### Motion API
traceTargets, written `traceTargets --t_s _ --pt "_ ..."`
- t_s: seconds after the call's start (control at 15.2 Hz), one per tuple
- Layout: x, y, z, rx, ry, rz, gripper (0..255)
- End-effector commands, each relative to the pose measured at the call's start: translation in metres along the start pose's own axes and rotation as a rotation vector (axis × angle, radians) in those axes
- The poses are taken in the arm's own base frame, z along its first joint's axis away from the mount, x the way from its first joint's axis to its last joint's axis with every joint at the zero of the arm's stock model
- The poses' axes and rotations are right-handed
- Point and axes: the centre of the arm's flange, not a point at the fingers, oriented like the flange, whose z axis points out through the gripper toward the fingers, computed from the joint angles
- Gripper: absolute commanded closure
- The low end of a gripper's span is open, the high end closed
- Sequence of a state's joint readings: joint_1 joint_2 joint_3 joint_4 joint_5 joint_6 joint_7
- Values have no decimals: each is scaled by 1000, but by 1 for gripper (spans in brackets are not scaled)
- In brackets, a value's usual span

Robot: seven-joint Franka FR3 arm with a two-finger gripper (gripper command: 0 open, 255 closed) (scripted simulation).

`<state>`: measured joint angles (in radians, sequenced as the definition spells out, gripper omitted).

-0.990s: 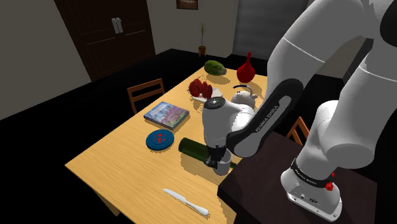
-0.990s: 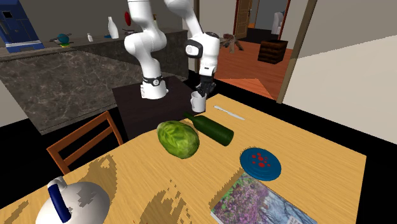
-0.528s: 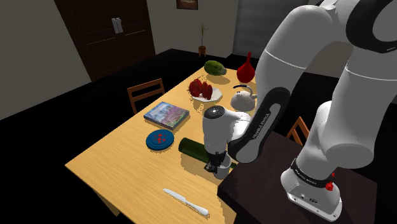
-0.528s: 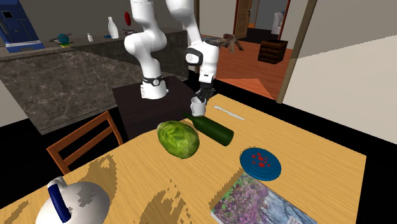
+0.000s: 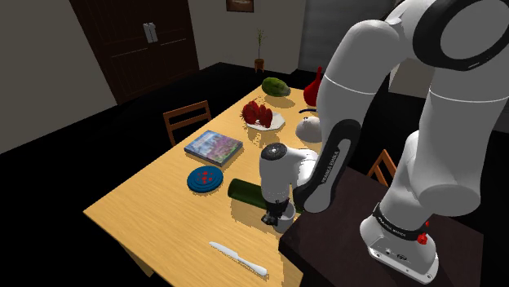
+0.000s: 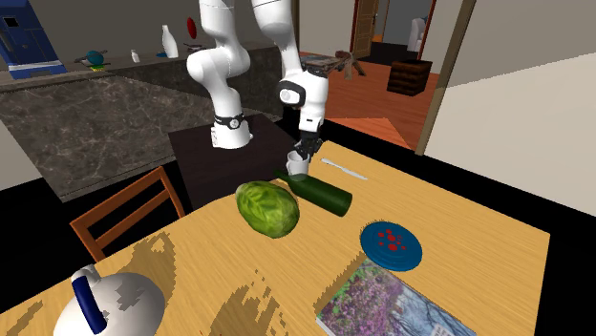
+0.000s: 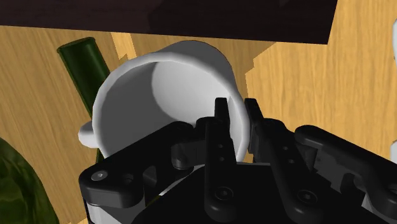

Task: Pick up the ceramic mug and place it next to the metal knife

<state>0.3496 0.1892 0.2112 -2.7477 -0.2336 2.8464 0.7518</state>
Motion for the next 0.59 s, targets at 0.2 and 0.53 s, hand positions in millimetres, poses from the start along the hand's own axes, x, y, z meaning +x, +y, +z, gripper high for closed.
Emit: traceTargets --t_s 0.2,0.53 --pt "0 0 0 0 0 0 0" --pt "0 0 0 0 0 0 0"
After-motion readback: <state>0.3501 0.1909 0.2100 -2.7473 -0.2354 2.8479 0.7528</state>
